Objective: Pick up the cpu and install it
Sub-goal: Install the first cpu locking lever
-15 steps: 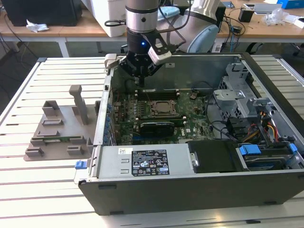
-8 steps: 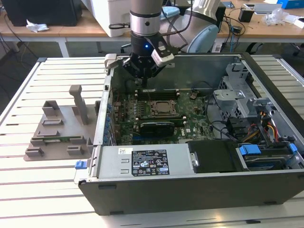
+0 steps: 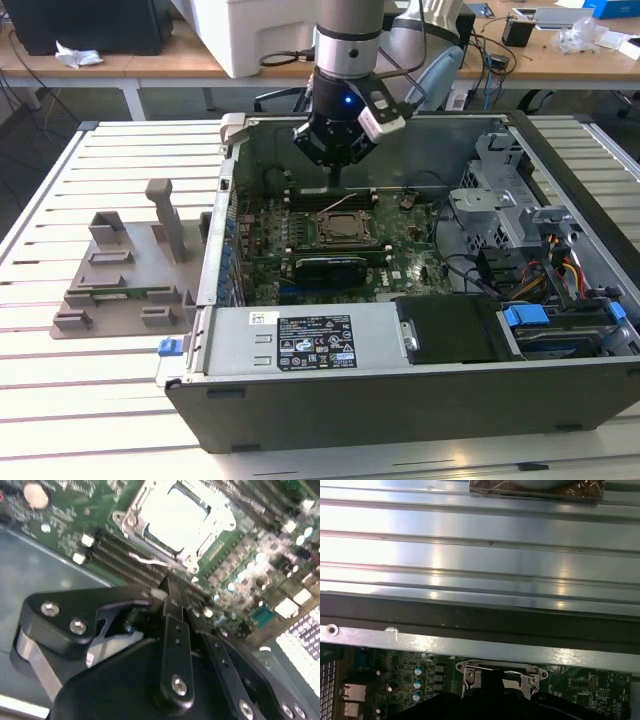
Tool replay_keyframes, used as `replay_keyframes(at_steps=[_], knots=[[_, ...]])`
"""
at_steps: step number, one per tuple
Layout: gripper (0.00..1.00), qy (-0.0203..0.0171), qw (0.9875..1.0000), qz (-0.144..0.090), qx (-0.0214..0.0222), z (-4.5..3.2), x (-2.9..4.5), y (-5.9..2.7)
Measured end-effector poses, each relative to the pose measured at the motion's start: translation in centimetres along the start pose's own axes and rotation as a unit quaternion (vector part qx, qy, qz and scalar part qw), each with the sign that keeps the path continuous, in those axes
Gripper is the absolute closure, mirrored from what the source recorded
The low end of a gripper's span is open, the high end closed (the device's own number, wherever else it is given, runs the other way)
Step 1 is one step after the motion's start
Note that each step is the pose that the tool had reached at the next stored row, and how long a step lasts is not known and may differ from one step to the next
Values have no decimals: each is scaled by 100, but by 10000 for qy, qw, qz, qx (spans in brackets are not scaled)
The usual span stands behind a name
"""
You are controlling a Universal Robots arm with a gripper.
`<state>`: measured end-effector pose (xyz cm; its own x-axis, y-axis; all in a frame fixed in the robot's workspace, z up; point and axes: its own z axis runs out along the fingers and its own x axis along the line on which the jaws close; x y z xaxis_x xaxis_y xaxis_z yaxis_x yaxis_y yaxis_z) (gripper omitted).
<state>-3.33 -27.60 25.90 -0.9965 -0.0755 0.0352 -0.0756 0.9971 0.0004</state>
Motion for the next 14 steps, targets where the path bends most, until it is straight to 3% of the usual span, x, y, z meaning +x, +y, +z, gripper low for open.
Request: replay_keyframes(at_steps=[5, 6, 8, 10, 14], knots=[[89, 0, 10000, -2, -3, 21, -2, -3], [89, -2, 10000, -1, -22, 37, -2, -5], [89, -10, 9999, -5, -123, 53, 6, -9], [89, -23, 9995, -11, -303, 75, 36, -11], [89, -27, 9993, -13, -365, 156, 49, -32]])
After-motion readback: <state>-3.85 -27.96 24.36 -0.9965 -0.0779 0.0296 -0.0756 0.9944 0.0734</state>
